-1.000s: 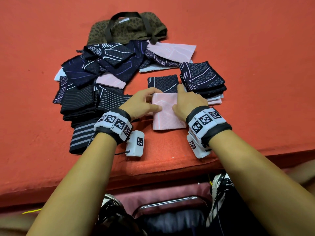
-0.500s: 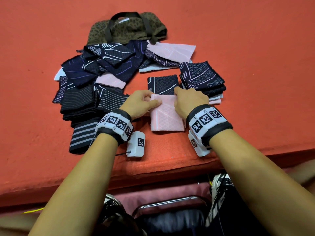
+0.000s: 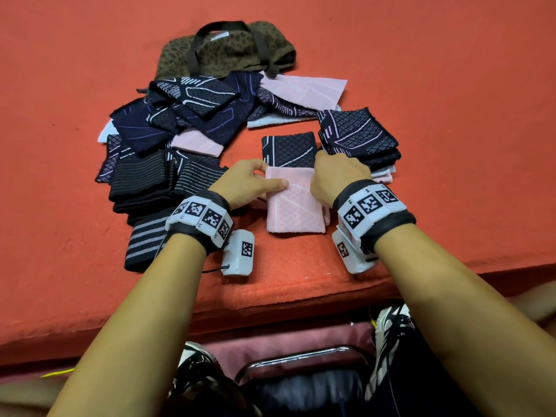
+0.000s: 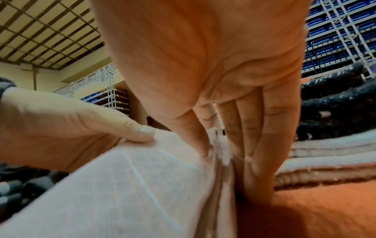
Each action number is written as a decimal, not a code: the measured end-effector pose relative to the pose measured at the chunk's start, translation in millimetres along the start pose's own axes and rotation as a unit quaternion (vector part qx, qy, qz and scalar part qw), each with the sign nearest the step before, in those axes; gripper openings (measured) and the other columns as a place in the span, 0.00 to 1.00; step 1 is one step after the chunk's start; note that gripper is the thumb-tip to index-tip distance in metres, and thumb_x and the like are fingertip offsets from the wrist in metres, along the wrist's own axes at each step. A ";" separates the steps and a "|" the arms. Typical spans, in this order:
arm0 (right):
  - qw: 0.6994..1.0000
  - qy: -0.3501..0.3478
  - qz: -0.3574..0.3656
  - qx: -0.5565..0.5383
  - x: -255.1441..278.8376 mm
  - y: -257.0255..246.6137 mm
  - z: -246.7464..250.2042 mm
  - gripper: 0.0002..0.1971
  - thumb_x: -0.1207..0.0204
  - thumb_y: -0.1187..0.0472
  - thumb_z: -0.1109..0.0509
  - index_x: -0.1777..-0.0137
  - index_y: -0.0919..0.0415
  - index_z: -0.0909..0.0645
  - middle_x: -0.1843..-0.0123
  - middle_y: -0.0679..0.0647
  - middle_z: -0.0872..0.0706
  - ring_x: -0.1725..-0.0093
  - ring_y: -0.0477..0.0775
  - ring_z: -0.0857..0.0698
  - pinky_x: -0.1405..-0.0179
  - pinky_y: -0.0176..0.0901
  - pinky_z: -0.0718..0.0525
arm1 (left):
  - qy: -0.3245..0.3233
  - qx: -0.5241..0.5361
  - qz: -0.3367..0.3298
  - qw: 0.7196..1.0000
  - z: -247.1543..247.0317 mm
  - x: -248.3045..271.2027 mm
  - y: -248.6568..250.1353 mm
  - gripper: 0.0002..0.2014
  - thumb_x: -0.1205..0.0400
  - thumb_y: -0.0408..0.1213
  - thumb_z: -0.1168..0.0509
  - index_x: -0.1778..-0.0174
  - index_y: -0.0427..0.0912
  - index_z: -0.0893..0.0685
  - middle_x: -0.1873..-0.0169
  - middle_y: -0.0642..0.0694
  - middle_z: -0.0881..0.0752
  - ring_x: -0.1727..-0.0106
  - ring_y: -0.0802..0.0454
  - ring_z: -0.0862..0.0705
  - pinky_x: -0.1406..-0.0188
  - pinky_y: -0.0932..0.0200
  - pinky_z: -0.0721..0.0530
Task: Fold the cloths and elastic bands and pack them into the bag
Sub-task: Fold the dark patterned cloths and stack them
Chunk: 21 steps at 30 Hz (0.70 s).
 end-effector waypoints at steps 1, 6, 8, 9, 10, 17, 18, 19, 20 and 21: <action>1.000 0.004 -0.004 -0.012 -0.6 0.7 3.6 0.14 0.21 0.65 0.41 0.36 0.64 0.27 0.38 0.65 0.17 0.41 0.70 0.17 0.55 0.51 0.27 | -0.006 0.001 0.000 1.000 -0.7 0.4 -0.2 0.20 0.23 0.38 0.23 0.39 0.33 0.18 0.53 0.35 0.08 0.58 0.44 0.09 0.52 0.39 0.09; 0.999 0.040 -0.017 -0.033 -3.0 3.3 16.4 0.15 0.19 0.64 0.42 0.35 0.67 0.28 0.37 0.67 0.17 0.39 0.72 0.17 0.54 0.53 0.27 | -0.034 0.006 0.013 0.999 -5.0 0.6 -1.0 0.21 0.23 0.34 0.24 0.35 0.39 0.18 0.58 0.41 0.09 0.62 0.48 0.10 0.51 0.40 0.09; 0.998 0.050 -0.016 -0.039 -3.8 3.7 18.4 0.15 0.19 0.65 0.42 0.34 0.68 0.29 0.38 0.67 0.17 0.40 0.72 0.17 0.55 0.53 0.27 | -0.034 0.012 0.015 0.999 -3.6 -0.9 -1.6 0.22 0.23 0.33 0.24 0.34 0.37 0.19 0.58 0.41 0.09 0.64 0.49 0.10 0.54 0.43 0.08; 0.997 0.055 -0.013 -0.042 -3.8 3.4 19.3 0.15 0.19 0.65 0.42 0.34 0.68 0.29 0.39 0.68 0.17 0.41 0.72 0.17 0.56 0.53 0.28 | -0.032 0.013 0.009 0.999 -2.5 -1.7 -1.0 0.22 0.23 0.32 0.24 0.33 0.36 0.20 0.56 0.40 0.09 0.63 0.49 0.10 0.56 0.46 0.08; 0.997 0.064 -0.009 -0.046 -3.6 2.7 20.6 0.15 0.19 0.65 0.42 0.34 0.68 0.30 0.40 0.68 0.17 0.42 0.73 0.17 0.57 0.53 0.28 | -0.027 0.016 0.001 1.000 -0.8 -2.4 0.0 0.22 0.22 0.31 0.25 0.33 0.35 0.20 0.54 0.39 0.09 0.62 0.49 0.09 0.58 0.48 0.08; 0.988 0.095 0.057 -0.112 -3.2 -9.9 25.8 0.21 0.20 0.59 0.36 0.31 0.64 0.38 0.45 0.66 0.16 0.48 0.72 0.15 0.57 0.54 0.25 | 0.086 0.035 -0.043 0.995 20.1 -9.5 5.6 0.20 0.21 0.29 0.26 0.35 0.32 0.21 0.51 0.37 0.10 0.64 0.57 0.10 0.68 0.64 0.14; 0.987 0.088 0.060 -0.122 -3.5 -11.3 21.9 0.23 0.21 0.59 0.35 0.30 0.63 0.39 0.44 0.66 0.17 0.48 0.72 0.15 0.55 0.55 0.23 | 0.101 0.034 -0.047 0.993 22.1 -10.8 5.7 0.19 0.22 0.30 0.25 0.37 0.33 0.21 0.51 0.38 0.10 0.63 0.56 0.11 0.68 0.66 0.15; 0.986 0.081 0.058 -0.130 -3.5 -12.2 17.7 0.26 0.22 0.59 0.35 0.29 0.63 0.40 0.44 0.66 0.16 0.48 0.71 0.15 0.54 0.56 0.22 | 0.112 0.033 -0.050 0.992 23.8 -11.6 5.9 0.18 0.22 0.31 0.25 0.39 0.35 0.21 0.51 0.39 0.10 0.63 0.56 0.11 0.69 0.67 0.16; 0.986 0.075 0.055 -0.135 -3.2 -12.2 13.4 0.28 0.23 0.59 0.34 0.27 0.64 0.41 0.45 0.66 0.16 0.48 0.71 0.15 0.53 0.56 0.21 | 0.120 0.032 -0.053 0.991 24.7 -13.0 5.8 0.17 0.22 0.32 0.24 0.41 0.36 0.21 0.52 0.39 0.10 0.63 0.56 0.11 0.69 0.67 0.17; 0.988 0.065 0.052 -0.132 -2.9 -11.9 8.9 0.29 0.23 0.59 0.34 0.26 0.64 0.42 0.45 0.66 0.16 0.49 0.71 0.15 0.52 0.57 0.20 | 0.127 0.032 -0.055 0.990 25.2 -14.0 5.9 0.17 0.22 0.33 0.24 0.42 0.37 0.21 0.52 0.39 0.09 0.62 0.55 0.11 0.68 0.66 0.17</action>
Point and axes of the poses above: each hand's wrist, its own x-axis away from the middle knuckle, its own z-axis out of the back of the hand, y = z × x, the point moved 8 cm from there along -x, towards the middle knuckle
